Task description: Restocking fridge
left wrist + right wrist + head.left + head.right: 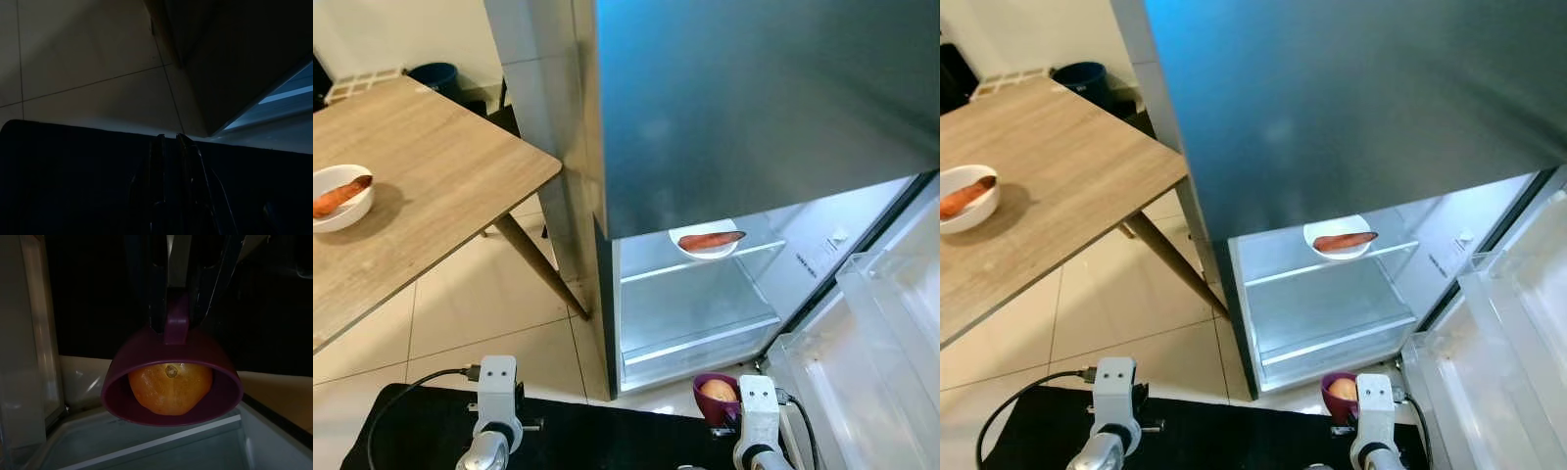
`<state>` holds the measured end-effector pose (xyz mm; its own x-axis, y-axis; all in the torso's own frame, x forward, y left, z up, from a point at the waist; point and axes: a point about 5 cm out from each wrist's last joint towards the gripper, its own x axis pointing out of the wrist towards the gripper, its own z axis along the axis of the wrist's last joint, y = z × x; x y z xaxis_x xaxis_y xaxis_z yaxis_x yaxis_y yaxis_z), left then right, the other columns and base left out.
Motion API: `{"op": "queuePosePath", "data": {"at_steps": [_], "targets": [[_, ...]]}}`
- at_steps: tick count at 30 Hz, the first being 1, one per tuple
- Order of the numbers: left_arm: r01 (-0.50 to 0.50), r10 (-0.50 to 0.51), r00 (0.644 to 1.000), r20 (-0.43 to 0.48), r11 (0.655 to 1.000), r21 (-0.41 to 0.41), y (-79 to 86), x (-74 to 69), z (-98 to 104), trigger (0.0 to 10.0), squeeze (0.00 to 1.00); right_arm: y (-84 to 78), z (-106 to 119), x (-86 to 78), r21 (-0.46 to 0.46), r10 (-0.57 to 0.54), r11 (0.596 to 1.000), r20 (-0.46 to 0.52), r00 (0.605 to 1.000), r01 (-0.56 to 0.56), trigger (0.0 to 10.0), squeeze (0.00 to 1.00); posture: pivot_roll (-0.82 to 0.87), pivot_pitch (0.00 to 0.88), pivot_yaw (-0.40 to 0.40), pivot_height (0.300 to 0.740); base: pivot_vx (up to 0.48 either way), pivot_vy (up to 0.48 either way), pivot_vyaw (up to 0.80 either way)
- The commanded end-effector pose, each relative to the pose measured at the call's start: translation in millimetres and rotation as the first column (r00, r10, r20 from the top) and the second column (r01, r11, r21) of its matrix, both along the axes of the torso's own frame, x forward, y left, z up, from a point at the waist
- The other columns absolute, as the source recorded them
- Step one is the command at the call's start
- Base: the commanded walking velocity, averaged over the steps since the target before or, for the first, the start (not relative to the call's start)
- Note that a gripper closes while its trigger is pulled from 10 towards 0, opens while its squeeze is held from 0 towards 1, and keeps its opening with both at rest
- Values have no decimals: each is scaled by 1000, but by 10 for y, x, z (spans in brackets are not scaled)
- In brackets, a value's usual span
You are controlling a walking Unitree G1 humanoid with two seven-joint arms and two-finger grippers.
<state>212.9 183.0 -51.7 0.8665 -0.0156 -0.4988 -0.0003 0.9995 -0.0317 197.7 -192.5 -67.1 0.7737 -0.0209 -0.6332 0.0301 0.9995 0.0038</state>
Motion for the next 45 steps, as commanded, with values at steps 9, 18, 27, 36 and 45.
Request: {"op": "queuePosePath", "data": {"at_steps": [9,18,27,36,45], "targets": [[11,-11,1000,-28,1000,-6,-16,-79,-53,10000,0,-3,-42,-85,9,-17,1000,-17,1000,17,10000,0,-149,122,52,740,0,0,0],[9,-10,999,-32,1000,-13,-32,-98,-64,10000,0,13,-42,-79,10,-16,1000,-18,1000,16,10000,0,-142,126,52,740,0,0,0],[7,-8,999,-43,1000,-20,-3,-138,-84,10000,0,31,-43,-79,11,-14,1000,-16,1000,14,10000,0,-141,130,53,740,-30,0,0],[11,-12,998,-55,1000,-27,-3,-173,-105,10000,0,53,-53,-100,12,-13,1000,-15,1000,13,10000,0,-141,139,54,740,-327,0,0],[9,-10,998,-65,1000,-28,-19,-181,-117,10000,0,34,-52,-106,13,-11,1000,-15,1000,11,10000,0,-136,143,53,740,-383,0,0]]}}
